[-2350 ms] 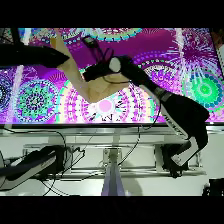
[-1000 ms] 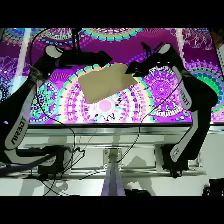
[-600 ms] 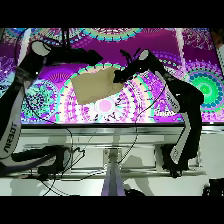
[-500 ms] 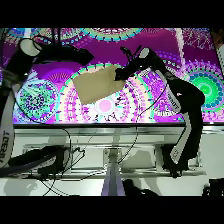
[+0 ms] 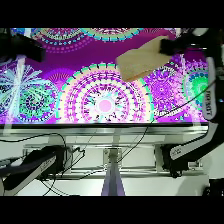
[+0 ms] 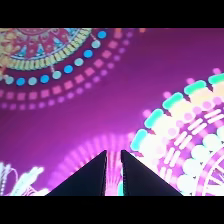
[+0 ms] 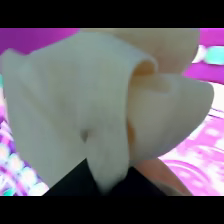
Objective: Fold the clothes and pants, and hang the long-sleeved shirts on hangers.
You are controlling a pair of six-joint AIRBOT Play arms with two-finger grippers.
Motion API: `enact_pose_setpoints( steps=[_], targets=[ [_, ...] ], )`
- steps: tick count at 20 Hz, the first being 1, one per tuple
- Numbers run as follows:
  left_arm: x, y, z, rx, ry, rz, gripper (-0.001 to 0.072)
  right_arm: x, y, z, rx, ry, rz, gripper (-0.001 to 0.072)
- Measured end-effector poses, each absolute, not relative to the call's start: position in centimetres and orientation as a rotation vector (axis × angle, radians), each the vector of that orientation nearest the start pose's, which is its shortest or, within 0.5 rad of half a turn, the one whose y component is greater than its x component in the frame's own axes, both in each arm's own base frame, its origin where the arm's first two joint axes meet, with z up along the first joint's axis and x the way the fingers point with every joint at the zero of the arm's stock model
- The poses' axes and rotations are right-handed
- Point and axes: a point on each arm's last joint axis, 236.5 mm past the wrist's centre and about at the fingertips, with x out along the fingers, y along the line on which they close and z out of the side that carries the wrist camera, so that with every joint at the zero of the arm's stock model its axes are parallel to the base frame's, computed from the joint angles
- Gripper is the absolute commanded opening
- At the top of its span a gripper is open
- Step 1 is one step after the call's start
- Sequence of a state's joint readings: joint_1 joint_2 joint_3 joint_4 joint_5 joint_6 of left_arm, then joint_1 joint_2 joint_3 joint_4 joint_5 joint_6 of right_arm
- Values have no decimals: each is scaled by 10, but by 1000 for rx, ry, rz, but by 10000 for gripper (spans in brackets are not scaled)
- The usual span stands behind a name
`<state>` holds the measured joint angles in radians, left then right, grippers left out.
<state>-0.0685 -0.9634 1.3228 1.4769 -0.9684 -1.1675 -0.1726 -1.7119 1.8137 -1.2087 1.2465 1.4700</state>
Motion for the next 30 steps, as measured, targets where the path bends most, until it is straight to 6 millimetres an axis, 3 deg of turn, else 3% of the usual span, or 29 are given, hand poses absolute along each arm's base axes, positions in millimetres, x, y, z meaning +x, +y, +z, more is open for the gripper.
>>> enact_pose_setpoints(
  steps=[3, 5, 7, 8, 9, 10, 11, 13, 16, 17, 19, 20, 21, 23, 25, 27, 30],
  targets=[
    [397, -36, 243, 352, 552, -212, 112, 486, -127, 97, 410, 1057, -137, 10],
    [394, -33, 247, 357, 546, -201, 112, 438, -196, 108, 494, 1075, -341, 10],
    [393, -32, 249, 360, 543, -196, 111, 381, -249, 108, 606, 1121, -541, 10],
    [393, -31, 249, 361, 542, -193, 111, 355, -266, 107, 661, 1145, -620, 11],
    [393, -31, 250, 362, 541, -192, 112, 327, -280, 105, 716, 1174, -696, 84],
    [392, -31, 250, 362, 540, -191, 112, 307, -289, 103, 763, 1196, -751, 332],
    [392, -30, 250, 363, 540, -190, 112, 288, -297, 102, 803, 1210, -795, 667],
    [392, -30, 250, 364, 540, -189, 112, 263, -307, 99, 856, 1228, -859, 689],
    [392, -30, 250, 364, 540, -188, 112, 247, -316, 99, 880, 1228, -900, 686],
    [392, -30, 250, 364, 540, -188, 111, 247, -319, 99, 876, 1222, -902, 647],
    [392, -30, 250, 364, 540, -188, 112, 251, -321, 100, 855, 1210, -890, 238],
    [392, -30, 250, 364, 540, -188, 111, 257, -319, 100, 847, 1205, -874, 99],
    [392, -30, 250, 364, 540, -188, 111, 266, -316, 101, 830, 1195, -851, 11],
    [392, -30, 250, 364, 540, -188, 111, 298, -297, 103, 790, 1176, -752, 10],
    [392, -30, 250, 364, 540, -188, 111, 339, -268, 106, 709, 1159, -632, 10],
    [392, -30, 250, 364, 540, -188, 112, 388, -221, 112, 601, 1133, -477, 10],
    [392, -30, 250, 364, 540, -188, 112, 458, -122, 124, 385, 1069, -215, 10]
  ],
)
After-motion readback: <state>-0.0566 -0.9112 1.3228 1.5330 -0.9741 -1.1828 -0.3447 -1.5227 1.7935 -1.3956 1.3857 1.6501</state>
